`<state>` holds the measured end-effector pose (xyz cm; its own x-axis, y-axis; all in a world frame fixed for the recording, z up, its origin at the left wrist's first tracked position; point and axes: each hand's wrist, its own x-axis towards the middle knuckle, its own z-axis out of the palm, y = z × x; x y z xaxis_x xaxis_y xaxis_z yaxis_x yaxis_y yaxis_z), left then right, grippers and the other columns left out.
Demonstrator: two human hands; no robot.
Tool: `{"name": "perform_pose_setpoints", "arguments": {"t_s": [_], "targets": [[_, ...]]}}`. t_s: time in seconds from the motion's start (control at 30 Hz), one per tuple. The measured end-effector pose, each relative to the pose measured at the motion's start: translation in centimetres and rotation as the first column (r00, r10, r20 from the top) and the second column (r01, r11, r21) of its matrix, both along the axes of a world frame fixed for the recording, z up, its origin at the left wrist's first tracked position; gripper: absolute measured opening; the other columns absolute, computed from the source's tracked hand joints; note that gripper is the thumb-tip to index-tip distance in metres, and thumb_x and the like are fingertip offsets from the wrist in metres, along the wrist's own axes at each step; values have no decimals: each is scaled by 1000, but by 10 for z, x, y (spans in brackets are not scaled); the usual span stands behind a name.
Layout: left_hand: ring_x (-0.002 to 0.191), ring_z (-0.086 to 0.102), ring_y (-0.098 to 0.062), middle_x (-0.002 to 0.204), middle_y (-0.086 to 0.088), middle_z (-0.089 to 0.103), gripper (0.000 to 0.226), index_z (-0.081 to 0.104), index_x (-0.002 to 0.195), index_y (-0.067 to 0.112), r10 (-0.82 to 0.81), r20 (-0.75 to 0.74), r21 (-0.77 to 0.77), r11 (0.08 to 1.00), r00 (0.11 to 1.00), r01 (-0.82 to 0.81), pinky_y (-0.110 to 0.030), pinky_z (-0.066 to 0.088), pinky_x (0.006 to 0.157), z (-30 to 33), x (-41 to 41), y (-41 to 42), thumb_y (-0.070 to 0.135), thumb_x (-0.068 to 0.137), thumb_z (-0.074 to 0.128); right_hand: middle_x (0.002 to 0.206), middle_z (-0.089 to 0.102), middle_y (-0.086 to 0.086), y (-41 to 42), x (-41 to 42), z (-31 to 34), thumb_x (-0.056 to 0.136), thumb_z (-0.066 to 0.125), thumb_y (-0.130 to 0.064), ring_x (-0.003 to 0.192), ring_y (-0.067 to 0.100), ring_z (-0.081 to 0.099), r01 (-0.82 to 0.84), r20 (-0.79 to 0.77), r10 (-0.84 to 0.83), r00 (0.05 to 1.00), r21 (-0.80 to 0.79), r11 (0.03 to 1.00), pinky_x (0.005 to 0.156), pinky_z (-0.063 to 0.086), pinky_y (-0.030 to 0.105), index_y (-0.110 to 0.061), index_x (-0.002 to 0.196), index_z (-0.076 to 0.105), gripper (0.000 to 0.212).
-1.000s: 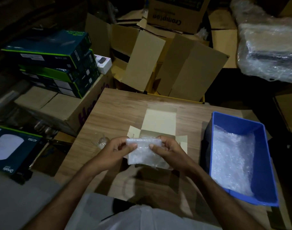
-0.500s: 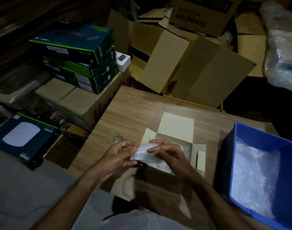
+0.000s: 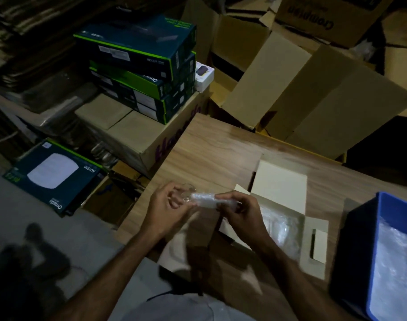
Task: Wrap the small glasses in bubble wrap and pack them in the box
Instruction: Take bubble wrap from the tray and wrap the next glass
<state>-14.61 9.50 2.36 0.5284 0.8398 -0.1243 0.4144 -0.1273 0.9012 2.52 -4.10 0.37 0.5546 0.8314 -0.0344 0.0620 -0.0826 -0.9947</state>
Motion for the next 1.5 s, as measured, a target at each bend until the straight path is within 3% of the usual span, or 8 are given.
{"name": "perform_pose_setpoints", "arguments": {"t_s": [0.17, 0.47, 0.67, 0.87, 1.03, 1.23, 1.4, 1.5], "targets": [[122, 45, -9, 141, 10, 32, 100, 41, 142, 34, -108, -268, 62, 990, 957, 129, -25, 47, 99, -58, -13, 43, 32, 58, 96, 106, 76, -7, 32, 4, -12, 87, 74, -1, 96, 18, 73, 41, 115, -30, 993, -102, 994, 81, 60, 50, -19, 101, 78, 24], [105, 67, -7, 115, 8, 71, 66, 63, 127, 22, -242, -119, -79, 969, 963, 234, -21, 58, 86, -92, 15, 57, 21, 68, 93, 102, 64, -6, 63, -1, -7, 82, 72, -7, 96, 13, 60, -38, 564, 187, 804, -266, 963, 77, 43, 12, -25, 109, 76, 32], [108, 60, -13, 119, 7, 60, 72, 55, 136, 38, -327, -137, 190, 918, 935, 348, -34, 59, 83, -76, 15, 46, 38, 71, 86, 107, 66, -2, 51, -1, 10, 81, 73, -21, 90, 22, 64, 2, 714, 282, 642, -368, 930, 67, 53, 37, -29, 121, 61, 42], [103, 57, -6, 113, 14, 56, 78, 51, 142, 37, -373, -96, 319, 867, 923, 384, -20, 54, 80, -46, 27, 28, 41, 72, 86, 85, 68, -2, 32, 5, 30, 78, 82, -25, 67, 19, 63, -23, 602, 192, 775, -277, 961, 58, 52, 42, -23, 100, 52, 37], [100, 67, -14, 110, 1, 70, 61, 70, 121, 14, -377, -135, 331, 854, 916, 401, -21, 50, 88, -42, 41, 18, 58, 79, 73, 111, 59, -6, 8, 24, 59, 87, 79, -21, 96, 0, 59, -120, 471, 256, 844, -299, 947, 75, 51, 12, -25, 113, 76, 26], [102, 64, 1, 114, 15, 69, 62, 69, 121, 26, -455, -35, 392, 812, 890, 431, -17, 52, 88, -11, 58, -12, 48, 66, 88, 84, 70, -6, -12, 28, 71, 80, 79, -18, 71, 10, 64, -55, 669, 260, 697, -311, 949, 64, 55, 31, -26, 87, 82, 11], [101, 65, -4, 113, 12, 70, 60, 69, 122, 24, -500, -26, 392, 791, 865, 469, -31, 57, 84, -8, 74, -33, 46, 69, 86, 92, 64, -5, -43, 38, 68, 88, 74, -14, 81, 9, 57, -63, 620, 325, 715, -405, 912, 72, 53, 33, -25, 95, 80, 15], [96, 62, -4, 110, 14, 60, 61, 69, 121, 26, -513, -11, 396, 786, 858, 475, -28, 57, 77, -4, 86, -46, 41, 66, 89, 89, 66, -11, -72, 50, 66, 82, 80, -27, 77, 3, 62, 120, 510, 66, 857, -322, 939, 68, 52, 24, -28, 96, 75, 15]]}}
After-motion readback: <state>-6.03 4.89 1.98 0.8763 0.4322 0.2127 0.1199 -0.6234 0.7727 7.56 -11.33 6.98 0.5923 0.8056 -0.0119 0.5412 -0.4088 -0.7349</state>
